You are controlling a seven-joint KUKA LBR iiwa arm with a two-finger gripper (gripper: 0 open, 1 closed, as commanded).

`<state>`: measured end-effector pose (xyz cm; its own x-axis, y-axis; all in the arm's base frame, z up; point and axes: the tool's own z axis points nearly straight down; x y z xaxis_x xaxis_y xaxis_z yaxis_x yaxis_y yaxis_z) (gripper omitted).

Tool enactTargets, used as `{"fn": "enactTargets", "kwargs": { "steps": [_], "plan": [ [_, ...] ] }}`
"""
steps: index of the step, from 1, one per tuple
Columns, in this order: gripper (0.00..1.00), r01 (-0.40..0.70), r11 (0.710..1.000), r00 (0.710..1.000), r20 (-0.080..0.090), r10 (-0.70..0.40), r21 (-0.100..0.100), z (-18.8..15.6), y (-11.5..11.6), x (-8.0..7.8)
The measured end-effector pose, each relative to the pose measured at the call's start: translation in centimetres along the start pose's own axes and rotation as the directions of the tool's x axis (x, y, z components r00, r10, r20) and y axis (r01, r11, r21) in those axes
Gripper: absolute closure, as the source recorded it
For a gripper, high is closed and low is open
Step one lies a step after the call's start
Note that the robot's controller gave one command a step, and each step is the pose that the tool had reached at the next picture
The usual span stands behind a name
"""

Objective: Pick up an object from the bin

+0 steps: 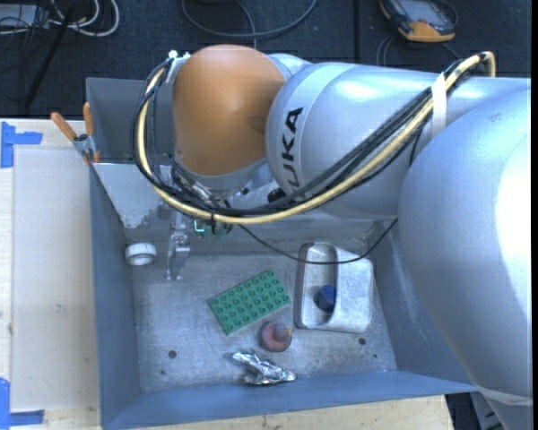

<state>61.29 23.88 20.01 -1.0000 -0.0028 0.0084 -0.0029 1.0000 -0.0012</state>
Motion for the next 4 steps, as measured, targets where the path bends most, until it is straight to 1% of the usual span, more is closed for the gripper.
{"fn": "enactTargets", "kwargs": {
  "steps": [1, 2, 3, 4],
  "plan": [
    [0.00, -0.075, 0.997, 0.997, 0.002, 0.075, 0.003, 4.7, -6.7, 1.1],
    [0.00, 0.093, 0.996, 0.996, 0.010, -0.093, -0.002, 12.8, -13.0, 5.6],
    [1.00, 0.093, 0.996, 0.996, 0.013, -0.093, -0.003, 12.5, -12.9, 5.5],
    [1.00, 0.301, 0.954, 0.954, 0.016, -0.301, 0.003, -2.1, -14.5, 5.4]
  ]
}}
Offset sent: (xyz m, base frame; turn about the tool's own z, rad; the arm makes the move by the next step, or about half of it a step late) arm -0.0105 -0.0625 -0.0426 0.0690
